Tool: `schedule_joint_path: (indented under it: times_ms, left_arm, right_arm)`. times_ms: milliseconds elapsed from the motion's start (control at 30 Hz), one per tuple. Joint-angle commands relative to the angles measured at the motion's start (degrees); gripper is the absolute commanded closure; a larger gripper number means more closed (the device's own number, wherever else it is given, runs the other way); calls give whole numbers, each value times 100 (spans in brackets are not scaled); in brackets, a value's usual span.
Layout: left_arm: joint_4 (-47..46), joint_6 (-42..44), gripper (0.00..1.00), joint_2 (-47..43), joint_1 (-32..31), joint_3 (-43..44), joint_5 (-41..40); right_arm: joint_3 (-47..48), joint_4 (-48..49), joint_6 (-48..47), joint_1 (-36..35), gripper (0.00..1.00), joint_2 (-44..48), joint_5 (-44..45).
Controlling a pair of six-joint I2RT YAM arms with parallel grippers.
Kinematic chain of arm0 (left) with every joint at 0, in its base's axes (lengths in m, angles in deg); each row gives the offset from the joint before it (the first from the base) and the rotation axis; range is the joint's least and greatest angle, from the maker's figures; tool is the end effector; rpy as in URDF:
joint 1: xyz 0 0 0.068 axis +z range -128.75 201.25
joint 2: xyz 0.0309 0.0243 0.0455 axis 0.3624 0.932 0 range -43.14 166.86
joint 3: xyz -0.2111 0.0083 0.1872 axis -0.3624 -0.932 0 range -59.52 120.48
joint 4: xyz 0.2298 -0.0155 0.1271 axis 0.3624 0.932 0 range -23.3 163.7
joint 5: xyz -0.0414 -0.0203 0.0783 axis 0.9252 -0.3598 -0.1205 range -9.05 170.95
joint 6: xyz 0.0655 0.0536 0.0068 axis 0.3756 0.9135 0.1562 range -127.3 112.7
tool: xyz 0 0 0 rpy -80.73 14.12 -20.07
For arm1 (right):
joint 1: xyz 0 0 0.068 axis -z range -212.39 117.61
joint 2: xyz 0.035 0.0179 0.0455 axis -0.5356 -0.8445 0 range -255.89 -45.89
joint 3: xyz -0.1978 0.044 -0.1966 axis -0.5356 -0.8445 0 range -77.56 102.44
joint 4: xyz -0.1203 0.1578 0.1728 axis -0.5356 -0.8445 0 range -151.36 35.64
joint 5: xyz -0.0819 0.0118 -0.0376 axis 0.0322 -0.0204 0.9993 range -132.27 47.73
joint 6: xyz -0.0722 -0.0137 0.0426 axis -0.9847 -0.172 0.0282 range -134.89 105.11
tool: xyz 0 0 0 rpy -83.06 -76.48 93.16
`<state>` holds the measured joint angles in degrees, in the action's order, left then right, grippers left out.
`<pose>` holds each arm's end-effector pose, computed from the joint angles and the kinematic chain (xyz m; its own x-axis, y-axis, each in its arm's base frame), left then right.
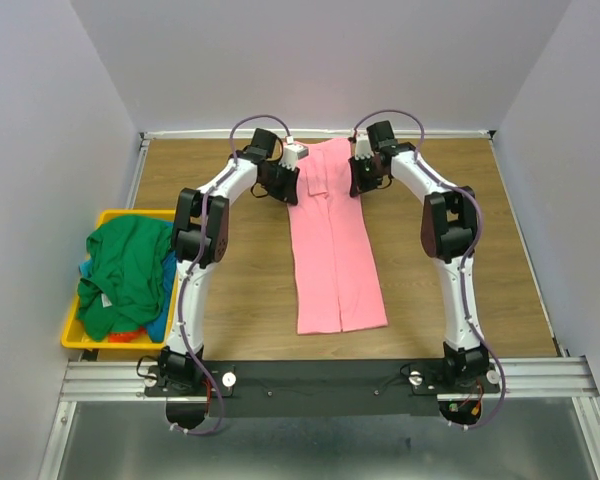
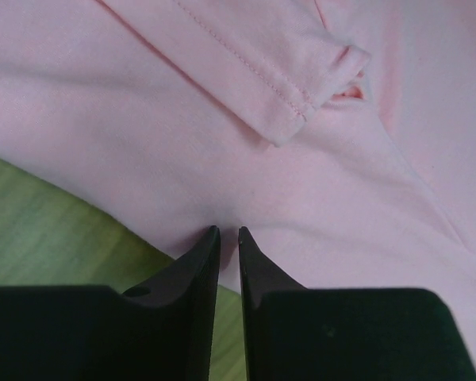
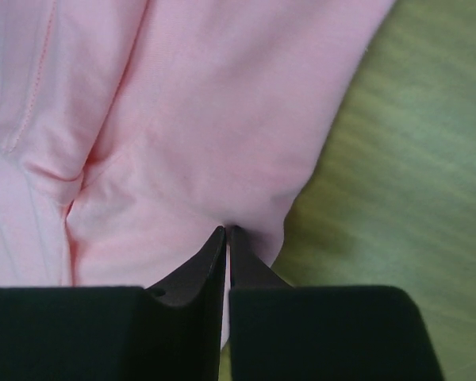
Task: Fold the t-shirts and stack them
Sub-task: Grab the bottom of the folded rectangular tshirt with both arms
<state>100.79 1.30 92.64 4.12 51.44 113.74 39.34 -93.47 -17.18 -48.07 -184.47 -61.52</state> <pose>0.5001 -0.1965 0.1382 -0.7323 0.3570 -0.5799 0.6313 0.6752 -0.3815 0.5202 0.1716 0.1331 -0.8233 -0.2703 -0.4992 -0.4433 0.8553 0.2680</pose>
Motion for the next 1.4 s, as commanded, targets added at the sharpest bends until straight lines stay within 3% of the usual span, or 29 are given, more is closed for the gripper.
schedule_joint_path:
  times_ms: [0,333,600,700,800,833,900,967,1067,1167,1367]
  left_arm:
    - [230,71,76,439,104,400,-352]
    - [291,115,76,993,306,1313,-564]
    - [336,195,76,977,456,1429,-573]
    - [344,273,71,836,447,1420,-354]
    - [336,457,64,538,447,1446,-213]
    - [336,528,59,406,447,1429,-169]
    - [292,730,51,-49,447,1350,-133]
    - [160,871,40,-437,447,1096,-124]
    - [54,1178,38,-1219,429,508,-2]
    - [63,1424,39,-1985,245,-344,165]
    - [28,1855,53,-2627,-387,-2267,385]
  right_arm:
    - [446,149,105,127,88,-730,834]
    - [826,176,202,162,88,-1066,642]
    - [737,176,422,162,87,-995,404]
    - [930,185,352,162,83,-978,369]
    - [1115,176,281,162,74,-846,237]
    - [1115,176,281,162,60,-611,133]
    - [1045,176,-16,162,48,-294,0]
    - [949,176,-140,162,42,225,-175]
    - [616,176,-535,162,40,998,-501]
    - [-304,106,-746,162,40,1623,-598]
    - [-2107,-114,-852,109,65,2440,-878]
